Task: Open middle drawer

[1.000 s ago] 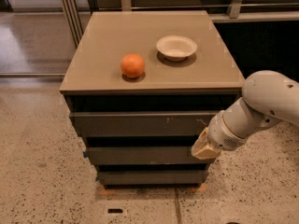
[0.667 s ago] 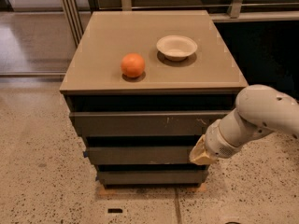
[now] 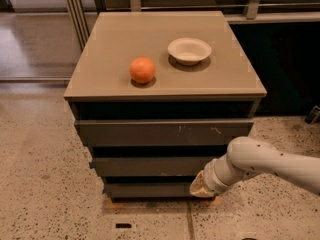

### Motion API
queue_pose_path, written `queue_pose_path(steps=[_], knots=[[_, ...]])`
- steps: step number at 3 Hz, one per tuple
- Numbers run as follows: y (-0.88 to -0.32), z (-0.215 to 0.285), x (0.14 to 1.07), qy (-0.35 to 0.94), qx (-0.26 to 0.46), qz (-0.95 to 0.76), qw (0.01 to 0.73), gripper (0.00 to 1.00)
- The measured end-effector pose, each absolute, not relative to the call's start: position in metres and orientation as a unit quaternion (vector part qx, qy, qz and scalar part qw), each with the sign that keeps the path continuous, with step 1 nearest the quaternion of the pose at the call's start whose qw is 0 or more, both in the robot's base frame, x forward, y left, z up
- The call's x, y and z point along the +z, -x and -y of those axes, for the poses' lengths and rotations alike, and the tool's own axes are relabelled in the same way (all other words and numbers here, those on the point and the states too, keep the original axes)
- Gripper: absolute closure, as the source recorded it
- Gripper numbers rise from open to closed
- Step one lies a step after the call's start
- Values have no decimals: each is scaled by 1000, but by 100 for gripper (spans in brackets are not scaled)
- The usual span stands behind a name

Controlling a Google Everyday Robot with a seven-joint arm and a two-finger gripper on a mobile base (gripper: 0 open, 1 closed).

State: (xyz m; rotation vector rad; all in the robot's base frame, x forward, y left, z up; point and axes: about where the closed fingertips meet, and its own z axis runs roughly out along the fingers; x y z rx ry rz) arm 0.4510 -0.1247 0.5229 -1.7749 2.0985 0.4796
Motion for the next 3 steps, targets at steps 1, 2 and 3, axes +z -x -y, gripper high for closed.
queue_pose_path(steps=[1,2,3], knots=[[-458,120,505,620,170,-743,187,85],[-456,122,500,622,162,-741,194,54],[-459,129,481,615,157,-742,214,31]])
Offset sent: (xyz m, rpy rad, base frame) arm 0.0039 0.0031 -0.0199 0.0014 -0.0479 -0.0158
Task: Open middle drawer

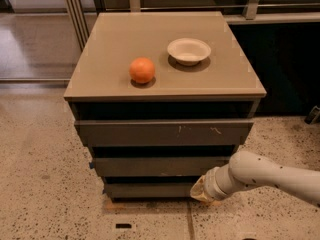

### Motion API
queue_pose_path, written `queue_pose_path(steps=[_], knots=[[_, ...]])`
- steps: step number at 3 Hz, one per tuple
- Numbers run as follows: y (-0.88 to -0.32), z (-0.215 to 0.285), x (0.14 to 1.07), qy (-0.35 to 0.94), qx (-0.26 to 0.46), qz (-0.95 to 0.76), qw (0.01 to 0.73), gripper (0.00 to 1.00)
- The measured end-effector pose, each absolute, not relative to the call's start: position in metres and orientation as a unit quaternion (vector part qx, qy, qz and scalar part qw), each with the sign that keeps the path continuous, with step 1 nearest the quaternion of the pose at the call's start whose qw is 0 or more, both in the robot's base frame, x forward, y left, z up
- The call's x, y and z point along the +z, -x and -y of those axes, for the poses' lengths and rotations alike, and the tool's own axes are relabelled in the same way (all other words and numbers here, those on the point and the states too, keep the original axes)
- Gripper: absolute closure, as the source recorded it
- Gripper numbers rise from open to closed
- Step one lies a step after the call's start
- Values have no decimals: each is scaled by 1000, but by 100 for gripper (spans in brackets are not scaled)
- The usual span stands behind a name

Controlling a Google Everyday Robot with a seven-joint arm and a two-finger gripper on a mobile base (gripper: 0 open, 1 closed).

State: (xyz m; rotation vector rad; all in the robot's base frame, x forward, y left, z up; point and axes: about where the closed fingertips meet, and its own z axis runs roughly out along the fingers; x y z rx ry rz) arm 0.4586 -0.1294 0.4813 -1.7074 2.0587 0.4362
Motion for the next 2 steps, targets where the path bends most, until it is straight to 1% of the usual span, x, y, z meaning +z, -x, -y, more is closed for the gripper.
queue_pose_path(steps=[1,2], knots=[[-480,136,454,604,157,-738,256,1],[-496,137,441,598,158,-735,277,0]])
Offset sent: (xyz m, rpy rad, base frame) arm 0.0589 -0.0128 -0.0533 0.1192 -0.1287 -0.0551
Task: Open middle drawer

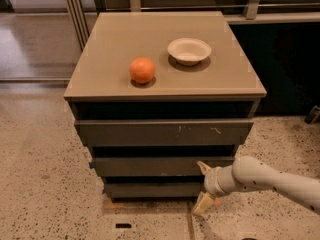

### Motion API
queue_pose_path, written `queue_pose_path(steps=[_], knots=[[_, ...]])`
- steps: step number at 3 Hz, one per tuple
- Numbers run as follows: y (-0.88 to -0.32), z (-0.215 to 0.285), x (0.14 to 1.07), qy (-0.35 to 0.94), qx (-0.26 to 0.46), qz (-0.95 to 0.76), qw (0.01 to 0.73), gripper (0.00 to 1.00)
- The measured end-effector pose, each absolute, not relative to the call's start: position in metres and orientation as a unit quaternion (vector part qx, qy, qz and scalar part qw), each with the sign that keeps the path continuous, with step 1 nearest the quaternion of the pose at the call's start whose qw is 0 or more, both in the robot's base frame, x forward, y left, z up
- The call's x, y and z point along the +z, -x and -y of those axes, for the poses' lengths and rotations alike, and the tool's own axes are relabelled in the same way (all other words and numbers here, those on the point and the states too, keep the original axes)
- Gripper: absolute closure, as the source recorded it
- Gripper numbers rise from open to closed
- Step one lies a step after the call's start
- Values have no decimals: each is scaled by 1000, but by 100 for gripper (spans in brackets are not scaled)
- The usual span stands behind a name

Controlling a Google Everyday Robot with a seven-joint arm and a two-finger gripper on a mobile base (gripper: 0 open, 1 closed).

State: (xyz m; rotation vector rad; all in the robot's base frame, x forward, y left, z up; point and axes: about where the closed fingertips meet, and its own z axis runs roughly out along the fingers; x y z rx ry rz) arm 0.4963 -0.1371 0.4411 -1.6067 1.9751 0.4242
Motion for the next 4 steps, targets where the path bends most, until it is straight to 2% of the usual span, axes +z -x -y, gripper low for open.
queue_pose_path(steps=[3,4], knots=[[-557,116,443,617,150,-706,314,0],[-570,108,438,626,152,-703,302,0]])
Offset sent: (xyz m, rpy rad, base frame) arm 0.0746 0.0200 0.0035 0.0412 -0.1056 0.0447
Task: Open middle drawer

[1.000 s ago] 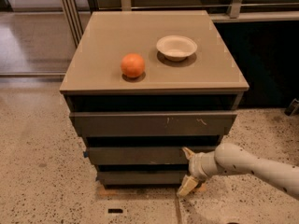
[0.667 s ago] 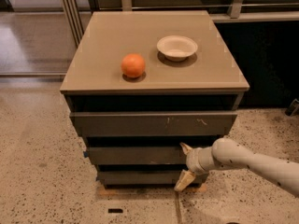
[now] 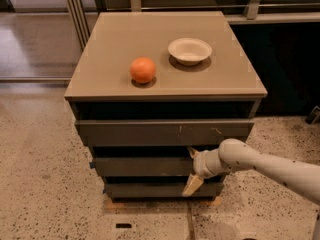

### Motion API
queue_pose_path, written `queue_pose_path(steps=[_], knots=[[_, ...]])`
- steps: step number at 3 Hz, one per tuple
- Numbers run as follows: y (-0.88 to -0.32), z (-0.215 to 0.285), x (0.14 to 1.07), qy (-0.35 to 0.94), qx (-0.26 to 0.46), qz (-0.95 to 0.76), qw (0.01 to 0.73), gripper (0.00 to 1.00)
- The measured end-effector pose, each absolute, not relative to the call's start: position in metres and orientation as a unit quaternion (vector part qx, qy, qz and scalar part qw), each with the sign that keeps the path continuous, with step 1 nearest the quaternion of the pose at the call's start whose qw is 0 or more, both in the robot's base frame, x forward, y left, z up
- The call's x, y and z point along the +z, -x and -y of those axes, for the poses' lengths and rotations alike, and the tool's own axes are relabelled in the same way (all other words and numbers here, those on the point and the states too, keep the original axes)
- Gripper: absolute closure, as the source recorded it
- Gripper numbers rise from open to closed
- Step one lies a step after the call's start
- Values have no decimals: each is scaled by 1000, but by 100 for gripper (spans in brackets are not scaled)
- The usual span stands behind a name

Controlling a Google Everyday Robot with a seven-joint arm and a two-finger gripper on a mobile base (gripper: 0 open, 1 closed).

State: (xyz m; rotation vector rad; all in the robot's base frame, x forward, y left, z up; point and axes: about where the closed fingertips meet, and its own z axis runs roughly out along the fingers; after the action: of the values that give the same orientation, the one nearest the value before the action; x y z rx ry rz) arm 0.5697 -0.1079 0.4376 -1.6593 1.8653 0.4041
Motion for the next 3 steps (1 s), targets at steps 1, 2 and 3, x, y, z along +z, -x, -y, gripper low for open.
queue_pose_path(steps=[1,2,3], knots=[[-576,102,419,630,162,-712,264,0],[-576,98,403,630,169,-722,230,0],[-576,98,405,630,170,-724,225,0]])
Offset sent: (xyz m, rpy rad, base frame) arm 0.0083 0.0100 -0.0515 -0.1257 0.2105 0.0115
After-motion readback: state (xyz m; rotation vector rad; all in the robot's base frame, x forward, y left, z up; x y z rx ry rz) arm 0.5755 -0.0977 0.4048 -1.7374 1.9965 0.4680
